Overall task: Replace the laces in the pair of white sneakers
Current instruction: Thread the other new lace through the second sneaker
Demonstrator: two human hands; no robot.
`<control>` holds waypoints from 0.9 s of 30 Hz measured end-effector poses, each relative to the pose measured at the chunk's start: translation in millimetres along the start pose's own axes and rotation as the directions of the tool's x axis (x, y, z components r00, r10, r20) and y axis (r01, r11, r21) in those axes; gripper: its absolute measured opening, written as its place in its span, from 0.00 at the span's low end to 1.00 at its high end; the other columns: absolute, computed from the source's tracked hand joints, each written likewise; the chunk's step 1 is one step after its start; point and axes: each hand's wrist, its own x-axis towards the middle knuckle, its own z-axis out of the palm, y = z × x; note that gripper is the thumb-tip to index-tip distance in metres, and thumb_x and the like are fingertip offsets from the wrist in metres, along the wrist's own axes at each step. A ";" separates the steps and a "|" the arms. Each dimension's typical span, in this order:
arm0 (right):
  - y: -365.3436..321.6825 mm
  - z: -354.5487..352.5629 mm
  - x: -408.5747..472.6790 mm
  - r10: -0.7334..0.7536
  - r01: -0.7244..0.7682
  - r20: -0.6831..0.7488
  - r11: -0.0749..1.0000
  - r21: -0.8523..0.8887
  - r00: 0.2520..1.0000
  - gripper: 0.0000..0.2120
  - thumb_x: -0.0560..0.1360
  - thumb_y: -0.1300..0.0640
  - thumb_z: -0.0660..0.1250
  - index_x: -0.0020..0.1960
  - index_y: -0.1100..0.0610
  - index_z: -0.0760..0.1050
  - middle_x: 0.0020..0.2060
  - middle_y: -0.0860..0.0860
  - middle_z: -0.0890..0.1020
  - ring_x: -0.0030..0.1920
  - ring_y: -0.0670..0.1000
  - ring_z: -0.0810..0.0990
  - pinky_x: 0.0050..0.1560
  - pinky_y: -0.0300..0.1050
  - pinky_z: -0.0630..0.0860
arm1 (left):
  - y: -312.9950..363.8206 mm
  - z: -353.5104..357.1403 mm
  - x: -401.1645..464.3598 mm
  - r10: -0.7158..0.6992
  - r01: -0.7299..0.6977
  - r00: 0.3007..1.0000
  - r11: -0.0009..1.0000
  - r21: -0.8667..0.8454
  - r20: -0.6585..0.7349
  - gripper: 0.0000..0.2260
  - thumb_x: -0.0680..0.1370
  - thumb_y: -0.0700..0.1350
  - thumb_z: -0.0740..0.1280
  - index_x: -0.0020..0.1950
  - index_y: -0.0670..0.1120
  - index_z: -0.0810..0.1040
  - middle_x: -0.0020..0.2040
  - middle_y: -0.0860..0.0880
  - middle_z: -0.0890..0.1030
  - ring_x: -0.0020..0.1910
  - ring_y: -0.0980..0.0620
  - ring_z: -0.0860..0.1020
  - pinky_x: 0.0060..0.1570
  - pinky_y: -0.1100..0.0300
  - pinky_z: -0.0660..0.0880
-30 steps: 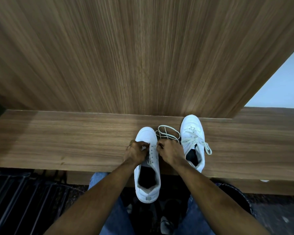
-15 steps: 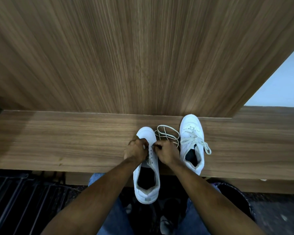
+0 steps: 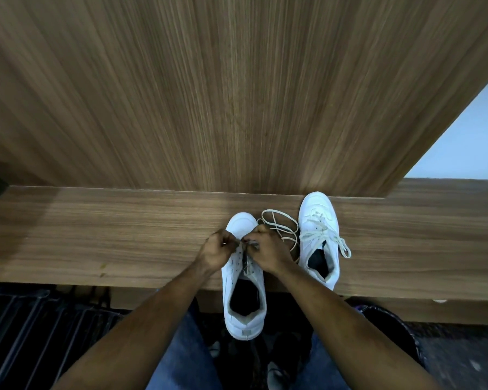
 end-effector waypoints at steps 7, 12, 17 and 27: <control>-3.9 -1.6 3.1 0.030 -0.031 -0.012 0.998 -0.054 0.999 0.09 0.75 0.54 0.64 0.50 0.54 0.81 0.54 0.50 0.78 0.53 0.55 0.80 0.50 0.49 0.77 | 2.1 10.5 -6.7 -0.043 0.041 0.999 0.987 0.154 0.010 0.22 0.59 0.51 0.71 0.50 0.45 0.75 0.50 0.45 0.78 0.47 0.49 0.79 0.44 0.59 0.76; -6.1 -6.2 3.9 0.001 0.001 0.010 0.987 -0.160 1.000 0.09 0.73 0.53 0.66 0.51 0.54 0.82 0.56 0.52 0.77 0.53 0.56 0.80 0.48 0.45 0.73 | 5.6 5.6 -5.0 -0.074 0.084 0.996 0.957 0.279 -0.045 0.07 0.73 0.45 0.69 0.44 0.43 0.82 0.46 0.45 0.83 0.47 0.48 0.80 0.45 0.59 0.74; -11.8 -6.8 6.3 -0.036 0.047 0.043 0.960 -0.277 0.998 0.11 0.72 0.51 0.67 0.51 0.54 0.82 0.55 0.55 0.76 0.51 0.58 0.80 0.47 0.46 0.74 | -3.9 -2.4 -2.7 -0.029 0.031 0.999 0.992 0.120 -0.017 0.07 0.74 0.37 0.67 0.43 0.41 0.85 0.40 0.44 0.84 0.39 0.54 0.77 0.43 0.55 0.75; -16.4 3.5 0.7 -0.010 0.012 0.007 0.930 -0.367 1.000 0.12 0.76 0.50 0.63 0.53 0.53 0.81 0.56 0.55 0.74 0.50 0.61 0.80 0.48 0.49 0.75 | -6.4 -1.8 -5.6 0.000 0.003 1.000 0.998 0.067 -0.031 0.09 0.74 0.35 0.66 0.49 0.41 0.85 0.47 0.45 0.85 0.48 0.51 0.82 0.50 0.54 0.77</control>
